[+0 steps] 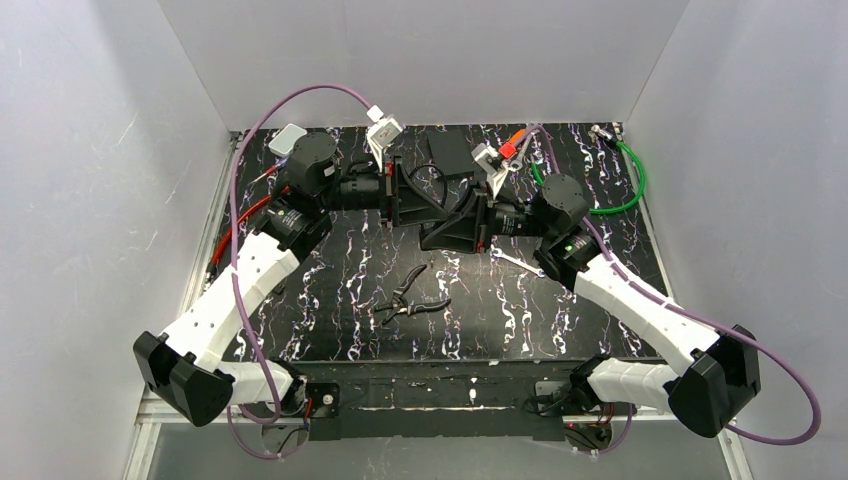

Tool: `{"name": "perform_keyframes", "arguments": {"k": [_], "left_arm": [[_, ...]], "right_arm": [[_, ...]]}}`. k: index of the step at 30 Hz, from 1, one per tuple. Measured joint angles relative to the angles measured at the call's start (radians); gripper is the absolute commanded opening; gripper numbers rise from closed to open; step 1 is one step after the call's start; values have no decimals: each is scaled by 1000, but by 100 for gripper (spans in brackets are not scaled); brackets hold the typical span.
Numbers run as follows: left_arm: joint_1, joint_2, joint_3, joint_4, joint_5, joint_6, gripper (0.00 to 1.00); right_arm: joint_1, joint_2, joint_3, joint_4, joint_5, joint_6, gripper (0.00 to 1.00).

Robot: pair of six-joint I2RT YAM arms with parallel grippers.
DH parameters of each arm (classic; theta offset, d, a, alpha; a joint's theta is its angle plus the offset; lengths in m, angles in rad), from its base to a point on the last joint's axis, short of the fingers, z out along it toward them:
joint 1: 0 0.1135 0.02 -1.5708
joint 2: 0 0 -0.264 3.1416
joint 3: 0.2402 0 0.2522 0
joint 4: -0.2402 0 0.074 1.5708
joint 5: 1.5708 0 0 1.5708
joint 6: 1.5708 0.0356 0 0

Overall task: Lock with the key
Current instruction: Lock the lock.

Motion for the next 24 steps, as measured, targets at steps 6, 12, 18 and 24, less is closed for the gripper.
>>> {"name": "perform_keyframes", "arguments": {"k": [6, 12, 18, 24], "left_arm": [[37, 0, 4, -42, -37, -1, 100], [152, -41, -11, -116, -91, 24, 99], [160, -192, -132, -153, -130, 73, 99], [91, -188, -152, -158, -187, 104, 99]], "right_arm": [[-4, 0, 0, -7, 22, 7, 1], [-50, -7, -9, -17, 105, 21, 1], [-70, -6, -9, -20, 230, 68, 1], [-70, 16, 7, -56, 315, 97, 1]]}}
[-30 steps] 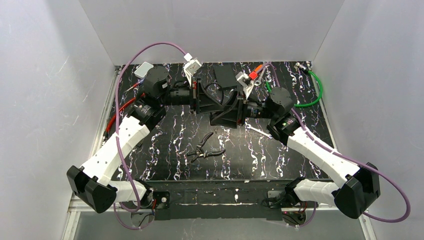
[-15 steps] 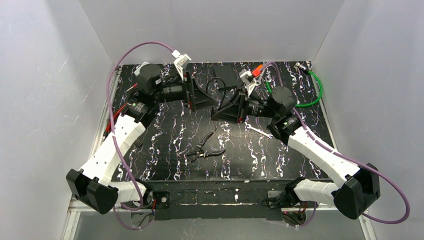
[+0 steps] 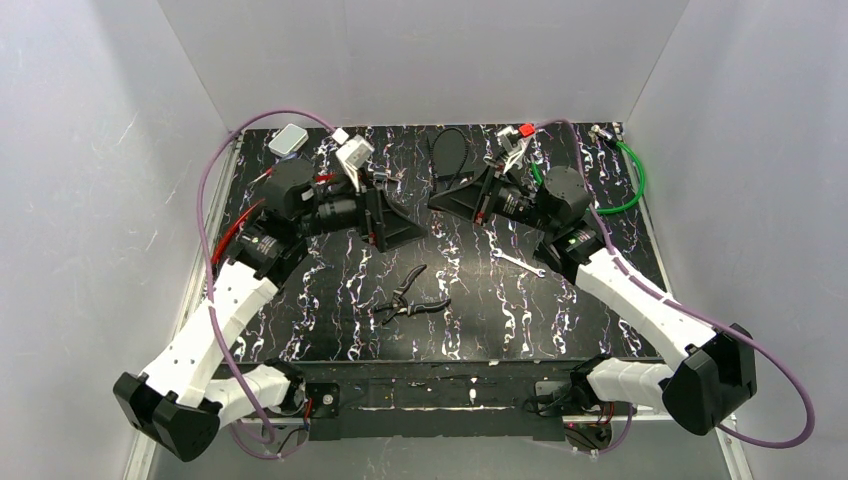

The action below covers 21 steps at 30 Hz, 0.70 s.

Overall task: Lock with the key
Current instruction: Lock the lock.

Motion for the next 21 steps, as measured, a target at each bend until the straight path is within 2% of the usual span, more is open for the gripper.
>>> {"name": "perform_keyframes", "arguments": {"k": [6, 13, 18, 21], "left_arm": [[-88, 58, 16, -20, -98, 50, 89], [-98, 159, 85, -71, -178, 69, 77], [-55, 182, 84, -63, -136, 5, 68], [-17, 174, 37, 14, -57, -82, 61]], "right_arm": [[0, 7, 12, -19, 17, 17, 1], [3, 7, 14, 9, 3, 32, 1], [4, 7, 14, 38, -14, 47, 1], [4, 7, 14, 54, -15, 51, 1]]}}
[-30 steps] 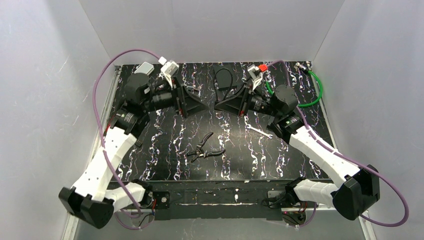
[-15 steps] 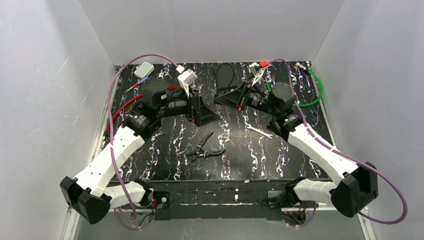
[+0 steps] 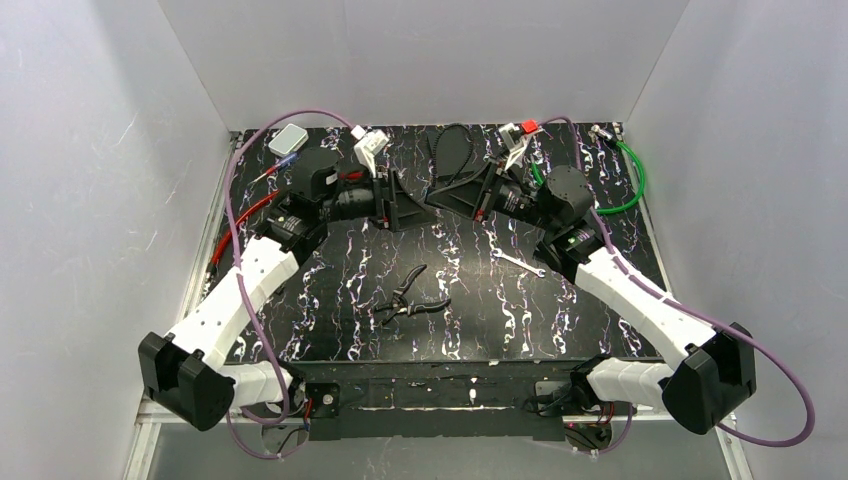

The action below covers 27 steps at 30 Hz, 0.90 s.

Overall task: Lock with the key
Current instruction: Lock the lock.

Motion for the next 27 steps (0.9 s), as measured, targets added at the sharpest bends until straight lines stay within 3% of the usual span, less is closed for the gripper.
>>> {"name": "perform_keyframes", "arguments": {"k": [4, 10, 24, 27], "left_arm": [[59, -6, -86, 140, 128, -155, 50], [114, 7, -163, 329, 190, -312, 37], [81, -98, -218, 634, 299, -401, 35], [75, -90, -218, 646, 285, -402, 30]], "right_arm": [[0, 0, -2, 5, 2, 3, 1], [2, -14, -2, 62, -46, 27, 1], [2, -2, -1, 52, -11, 21, 1], [2, 9, 3, 42, -5, 21, 1]]}}
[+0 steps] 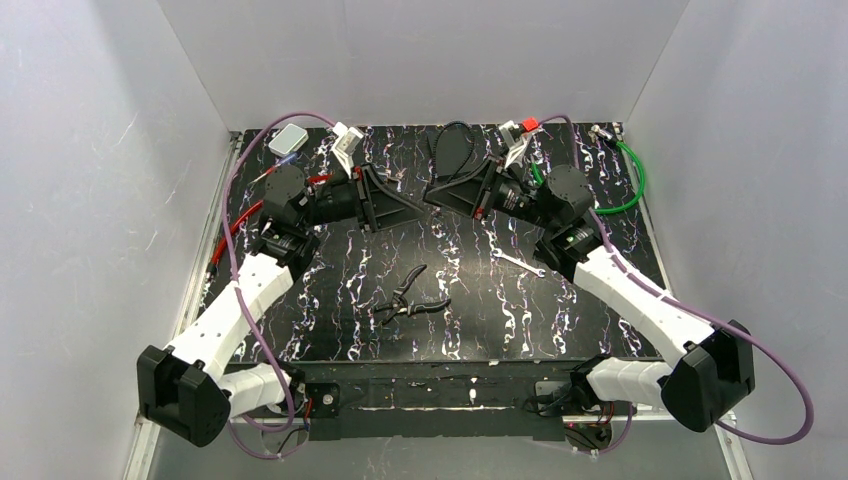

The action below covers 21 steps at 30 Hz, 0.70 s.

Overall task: Lock with the key
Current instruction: Lock the lock.

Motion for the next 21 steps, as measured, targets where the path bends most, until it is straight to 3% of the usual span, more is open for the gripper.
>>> {"name": "perform_keyframes", "arguments": {"k": [21], "left_arm": [[-14, 43, 0, -37, -130, 28, 28]], "right_arm": [[-10, 42, 31, -50, 42, -14, 1]]}}
